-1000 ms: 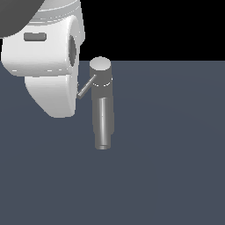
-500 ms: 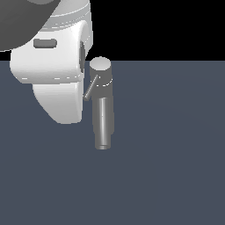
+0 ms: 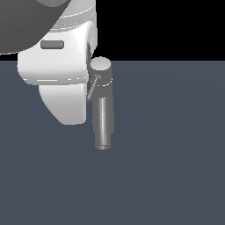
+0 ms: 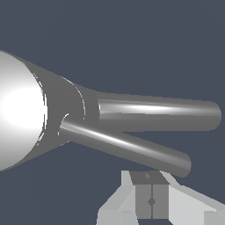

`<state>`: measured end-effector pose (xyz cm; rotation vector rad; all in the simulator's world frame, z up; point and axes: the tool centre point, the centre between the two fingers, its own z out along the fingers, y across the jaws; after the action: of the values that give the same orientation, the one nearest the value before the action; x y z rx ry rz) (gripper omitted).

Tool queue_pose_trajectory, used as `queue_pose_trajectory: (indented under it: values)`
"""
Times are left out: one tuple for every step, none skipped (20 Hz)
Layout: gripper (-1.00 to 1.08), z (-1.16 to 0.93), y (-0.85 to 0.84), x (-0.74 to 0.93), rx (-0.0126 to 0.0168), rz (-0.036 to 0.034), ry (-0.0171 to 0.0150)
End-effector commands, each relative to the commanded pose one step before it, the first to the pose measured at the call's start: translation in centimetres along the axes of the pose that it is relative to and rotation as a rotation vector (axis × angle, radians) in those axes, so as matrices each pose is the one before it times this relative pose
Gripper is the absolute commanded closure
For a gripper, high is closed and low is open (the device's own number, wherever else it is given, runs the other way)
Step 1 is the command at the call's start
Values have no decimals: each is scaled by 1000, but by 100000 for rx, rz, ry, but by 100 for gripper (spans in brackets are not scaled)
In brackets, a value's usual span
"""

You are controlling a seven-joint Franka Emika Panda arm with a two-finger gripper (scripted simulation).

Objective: Turn on the faucet by rotating a designated handle.

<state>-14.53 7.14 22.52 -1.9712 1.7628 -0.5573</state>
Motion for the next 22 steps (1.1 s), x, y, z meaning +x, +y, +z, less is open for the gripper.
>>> queue_pose_trajectory:
  values:
    - [108, 30, 119, 1012, -104, 1379, 740]
    - [108, -8, 28, 157, 0, 0, 0]
    - [108, -8, 28, 158, 0, 0, 0]
    - [108, 23, 30, 191, -63, 63, 39]
    - [108, -8, 28, 160, 0, 0, 0]
    - [108, -8, 28, 160, 0, 0, 0]
    - [108, 23, 31, 193, -63, 64, 39]
    - [108, -8, 28, 162, 0, 0, 0]
    - [108, -8, 28, 163, 0, 0, 0]
    - [108, 22, 31, 196, -63, 64, 39]
    - [108, -8, 29, 165, 0, 0, 0]
    - [108, -8, 29, 166, 0, 0, 0]
    - [108, 22, 32, 199, -62, 64, 40]
    - [108, -8, 29, 168, 0, 0, 0]
    - [108, -8, 29, 169, 0, 0, 0]
    - [108, 21, 33, 203, -62, 64, 40]
    - [108, -8, 29, 172, 0, 0, 0]
    - [108, 13, 32, 196, -44, 45, 28]
    - [108, -8, 30, 174, 0, 0, 0]
    - [108, 12, 32, 198, -43, 45, 29]
    - [108, -8, 30, 177, 0, 0, 0]
    - [108, 12, 33, 201, -43, 45, 29]
